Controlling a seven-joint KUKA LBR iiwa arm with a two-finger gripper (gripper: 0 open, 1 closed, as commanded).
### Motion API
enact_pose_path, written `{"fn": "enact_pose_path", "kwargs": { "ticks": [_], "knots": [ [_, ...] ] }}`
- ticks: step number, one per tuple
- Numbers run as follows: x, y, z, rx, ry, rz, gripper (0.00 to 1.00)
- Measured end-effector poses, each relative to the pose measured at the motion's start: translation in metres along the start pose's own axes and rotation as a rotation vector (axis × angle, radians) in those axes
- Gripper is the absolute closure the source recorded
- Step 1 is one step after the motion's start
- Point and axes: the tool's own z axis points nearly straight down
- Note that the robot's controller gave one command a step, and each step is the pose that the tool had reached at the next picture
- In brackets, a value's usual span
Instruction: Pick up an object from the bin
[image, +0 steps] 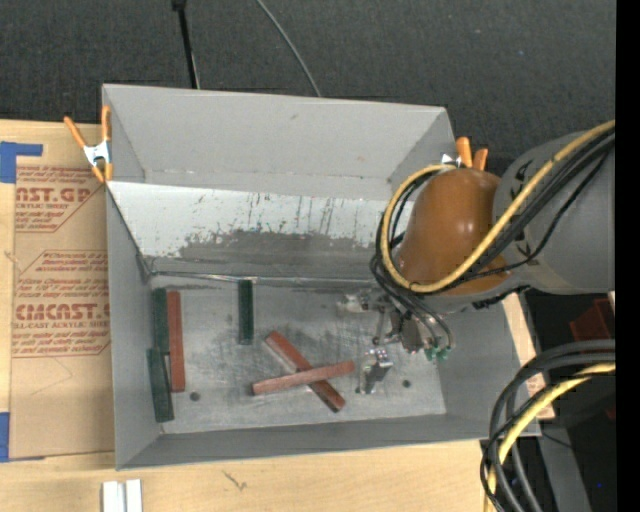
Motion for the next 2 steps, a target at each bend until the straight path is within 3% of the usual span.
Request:
{"fn": "enact_pose_path", "kwargs": {
  "ticks": [1, 2],
  "knots": [
    [0.0178, 0.0425, 0.0721, 0.000, -0.004, -0.039, 0.00],
    [0.0247, 0.0392, 0.0695, 0.000, 0.009, 0.068, 1.00]
  ]
}}
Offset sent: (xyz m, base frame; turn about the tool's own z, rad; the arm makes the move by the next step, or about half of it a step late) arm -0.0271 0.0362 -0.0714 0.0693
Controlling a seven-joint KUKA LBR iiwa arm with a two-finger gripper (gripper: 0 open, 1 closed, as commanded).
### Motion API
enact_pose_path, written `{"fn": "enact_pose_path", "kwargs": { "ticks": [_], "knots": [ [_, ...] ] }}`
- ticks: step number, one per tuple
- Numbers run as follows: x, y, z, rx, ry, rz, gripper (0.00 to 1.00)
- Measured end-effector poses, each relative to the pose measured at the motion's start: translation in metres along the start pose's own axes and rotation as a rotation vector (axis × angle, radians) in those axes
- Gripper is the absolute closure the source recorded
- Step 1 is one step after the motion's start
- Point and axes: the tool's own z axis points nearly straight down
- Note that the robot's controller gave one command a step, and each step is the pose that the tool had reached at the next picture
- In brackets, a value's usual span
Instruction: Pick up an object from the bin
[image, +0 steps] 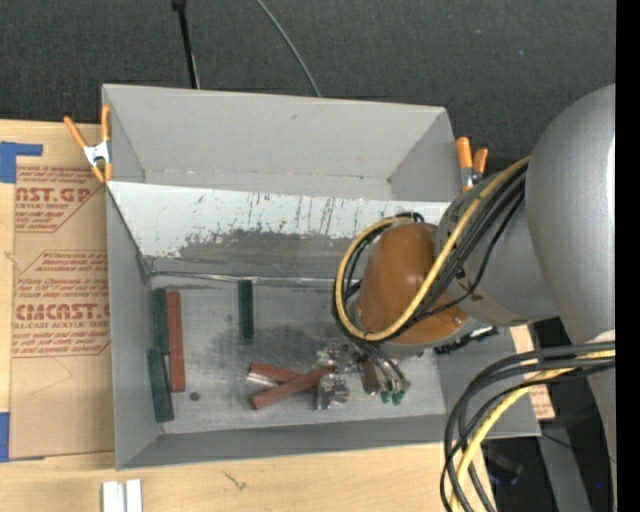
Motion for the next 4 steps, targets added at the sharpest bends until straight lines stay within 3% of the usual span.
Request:
{"fn": "enact_pose_path", "kwargs": {
  "ticks": [2, 4],
  "knots": [
    [0.001, 0.000, -0.006, 0.000, -0.003, 0.001, 1.00],
    [0.000, 0.000, -0.034, 0.000, -0.006, 0.000, 1.00]
  ]
}}
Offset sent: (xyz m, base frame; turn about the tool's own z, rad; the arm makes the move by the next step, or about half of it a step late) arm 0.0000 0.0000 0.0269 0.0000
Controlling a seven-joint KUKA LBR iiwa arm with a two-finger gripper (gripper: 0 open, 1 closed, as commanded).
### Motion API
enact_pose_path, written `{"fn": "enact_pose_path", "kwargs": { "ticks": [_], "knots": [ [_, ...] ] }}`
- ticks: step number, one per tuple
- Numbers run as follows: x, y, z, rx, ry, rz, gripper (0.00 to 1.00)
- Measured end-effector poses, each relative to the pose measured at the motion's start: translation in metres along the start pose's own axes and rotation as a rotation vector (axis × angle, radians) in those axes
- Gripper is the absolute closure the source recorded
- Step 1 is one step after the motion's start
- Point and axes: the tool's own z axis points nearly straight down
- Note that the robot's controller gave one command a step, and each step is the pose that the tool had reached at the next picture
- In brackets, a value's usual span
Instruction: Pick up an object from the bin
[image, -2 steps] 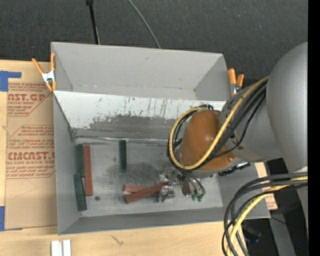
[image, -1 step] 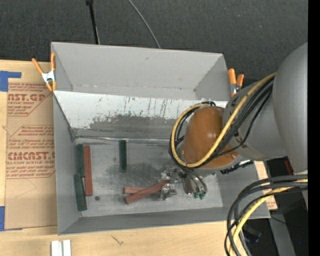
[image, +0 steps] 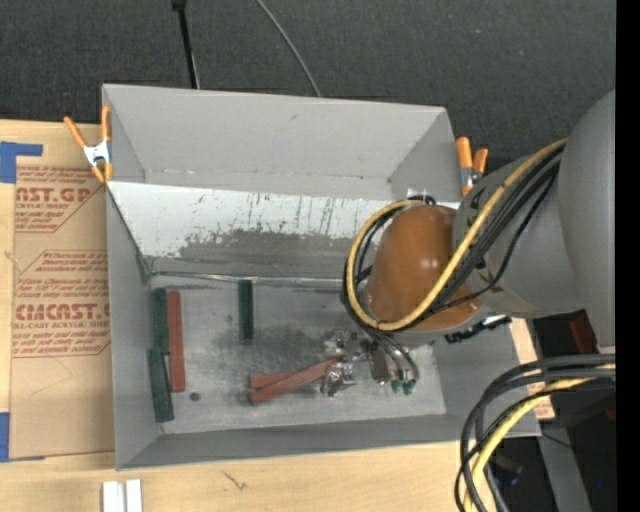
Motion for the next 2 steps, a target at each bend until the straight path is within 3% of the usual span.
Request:
{"fn": "enact_pose_path", "kwargs": {
  "ticks": [2],
  "knots": [
    [0.001, 0.000, -0.025, 0.000, 0.003, 0.000, 1.00]
  ]
}}
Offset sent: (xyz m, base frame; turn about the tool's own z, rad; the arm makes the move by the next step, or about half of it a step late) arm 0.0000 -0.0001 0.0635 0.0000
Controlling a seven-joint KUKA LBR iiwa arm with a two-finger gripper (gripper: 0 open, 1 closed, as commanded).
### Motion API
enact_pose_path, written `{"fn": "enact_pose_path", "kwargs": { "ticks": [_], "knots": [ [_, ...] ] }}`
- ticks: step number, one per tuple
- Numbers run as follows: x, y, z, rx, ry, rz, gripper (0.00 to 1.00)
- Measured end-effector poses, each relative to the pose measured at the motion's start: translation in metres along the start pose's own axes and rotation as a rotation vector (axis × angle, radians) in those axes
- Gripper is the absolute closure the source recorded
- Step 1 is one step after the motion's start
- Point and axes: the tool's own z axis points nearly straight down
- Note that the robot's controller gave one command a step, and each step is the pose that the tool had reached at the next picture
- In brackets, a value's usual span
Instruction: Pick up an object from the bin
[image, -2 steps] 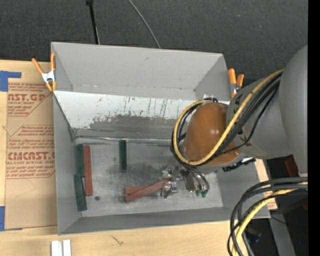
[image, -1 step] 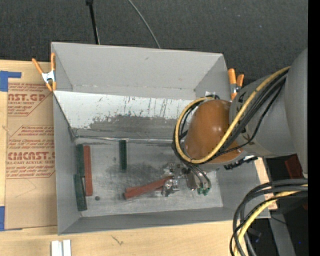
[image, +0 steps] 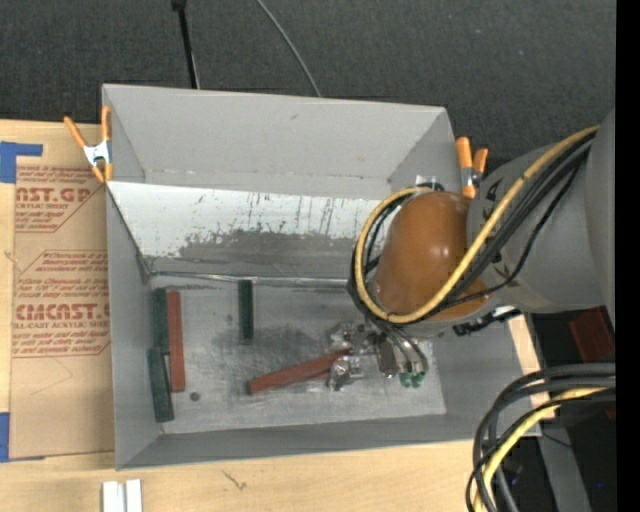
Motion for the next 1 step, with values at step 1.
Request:
{"fn": "enact_pose_path", "kwargs": {
  "ticks": [1],
  "knots": [
    [-0.0004, 0.0001, -0.0203, 0.000, -0.003, 0.000, 1.00]
  ]
}}
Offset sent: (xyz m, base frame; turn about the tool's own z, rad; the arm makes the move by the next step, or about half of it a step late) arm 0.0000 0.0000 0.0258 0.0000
